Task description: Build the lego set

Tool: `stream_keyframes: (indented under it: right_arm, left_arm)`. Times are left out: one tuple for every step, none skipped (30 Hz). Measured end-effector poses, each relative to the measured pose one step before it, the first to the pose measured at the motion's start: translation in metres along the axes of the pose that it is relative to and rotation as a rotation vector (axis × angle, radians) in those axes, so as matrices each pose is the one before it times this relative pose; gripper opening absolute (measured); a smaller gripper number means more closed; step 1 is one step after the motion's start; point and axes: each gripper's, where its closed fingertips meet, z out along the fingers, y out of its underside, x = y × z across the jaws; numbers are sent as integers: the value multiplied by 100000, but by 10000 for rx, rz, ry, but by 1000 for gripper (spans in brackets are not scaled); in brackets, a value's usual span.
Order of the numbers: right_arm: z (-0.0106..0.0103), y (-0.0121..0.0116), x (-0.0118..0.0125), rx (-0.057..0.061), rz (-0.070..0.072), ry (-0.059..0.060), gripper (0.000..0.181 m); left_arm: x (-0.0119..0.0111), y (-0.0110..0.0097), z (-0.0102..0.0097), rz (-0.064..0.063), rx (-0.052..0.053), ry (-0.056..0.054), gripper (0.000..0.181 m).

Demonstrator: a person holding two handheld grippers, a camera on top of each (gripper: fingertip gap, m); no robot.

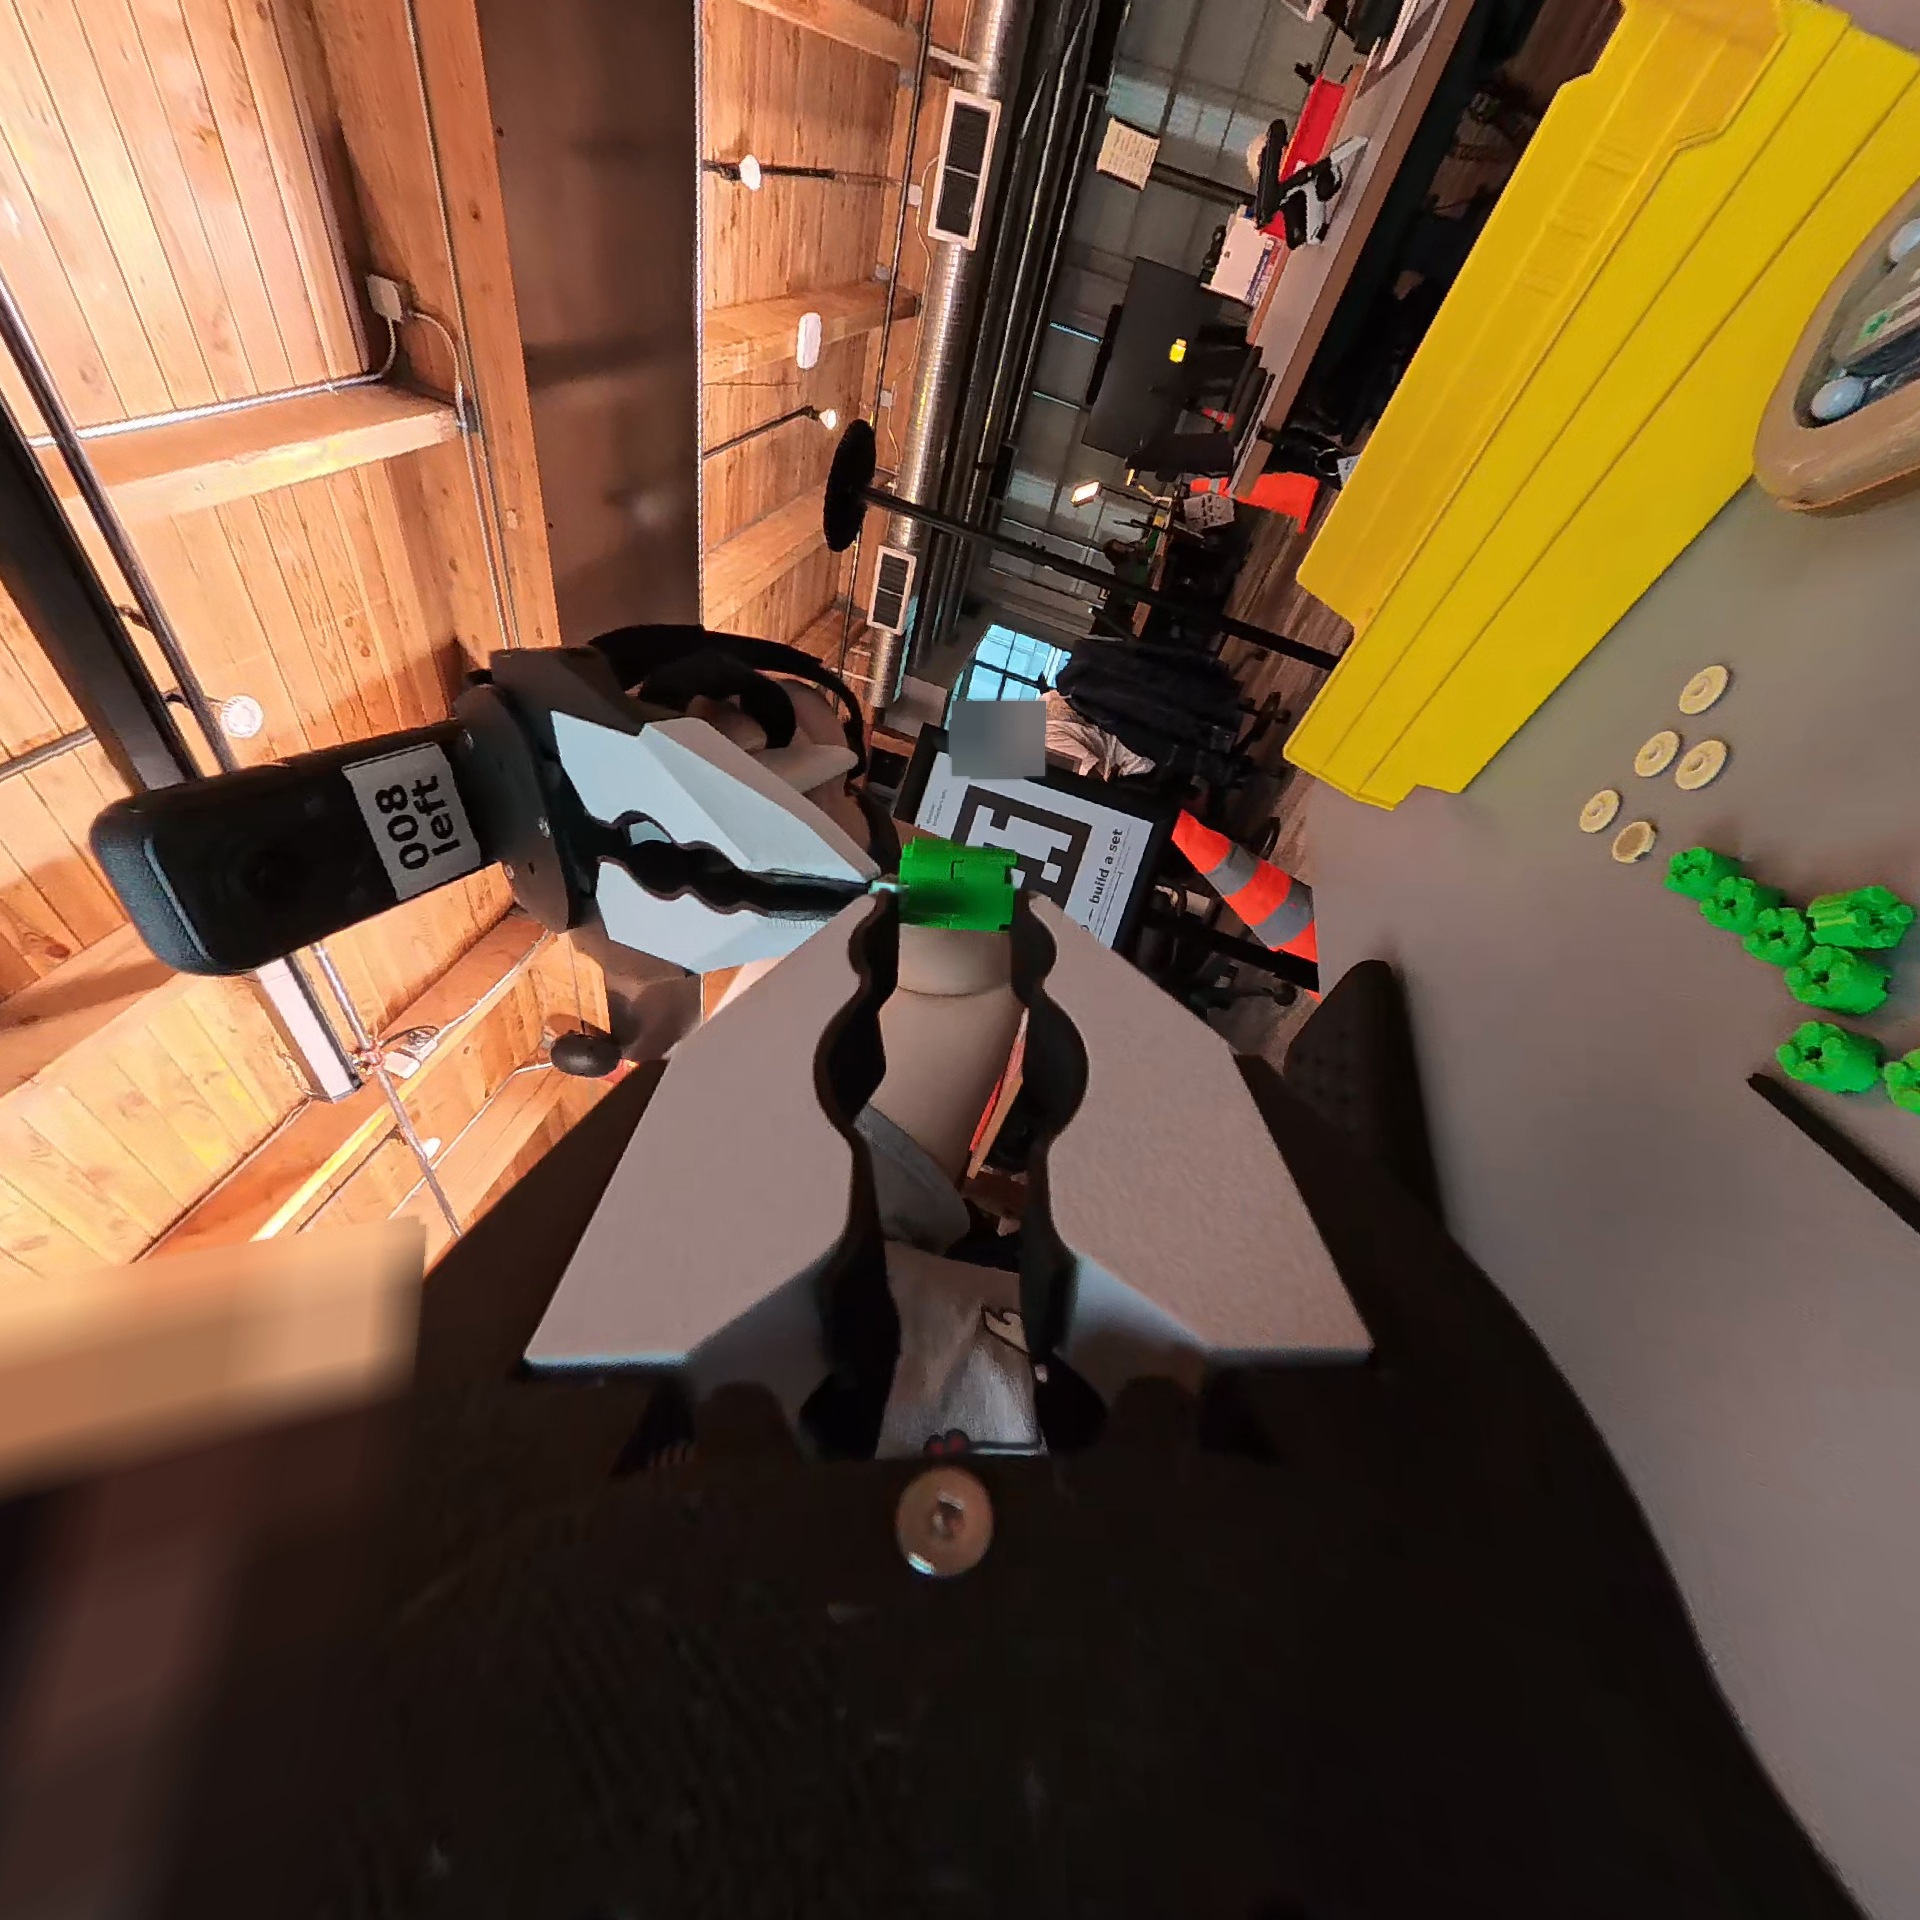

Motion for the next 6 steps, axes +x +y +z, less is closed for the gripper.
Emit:
stream_keyframes:
  right_arm:
    - [28, -63, -50, 51, 36, -68, 20]
    - [47, 4, -91, 1, 39, -90, 20]
    - [11, -44, -15, 28, 50, -31, 20]
    - [-15, -109, 71, 71, -8, 18, 19]
    - [-20, -86, 65, 57, 12, 8, 19]
    - [4, -14, 33, 5, 38, -35, 19]
  left_arm:
    - [-101, 52, 117, -8, -73, -31, 1]
    - [-98, 109, 123, 34, -109, -50, 1]
    - [-49, 81, 127, 53, -79, -39, 1]
    - [-62, 11, 97, 47, -45, -58, 1]
    - [-76, 22, 71, 62, -57, -71, 1]
    - [-29, -28, 66, 65, -28, -43, 1]
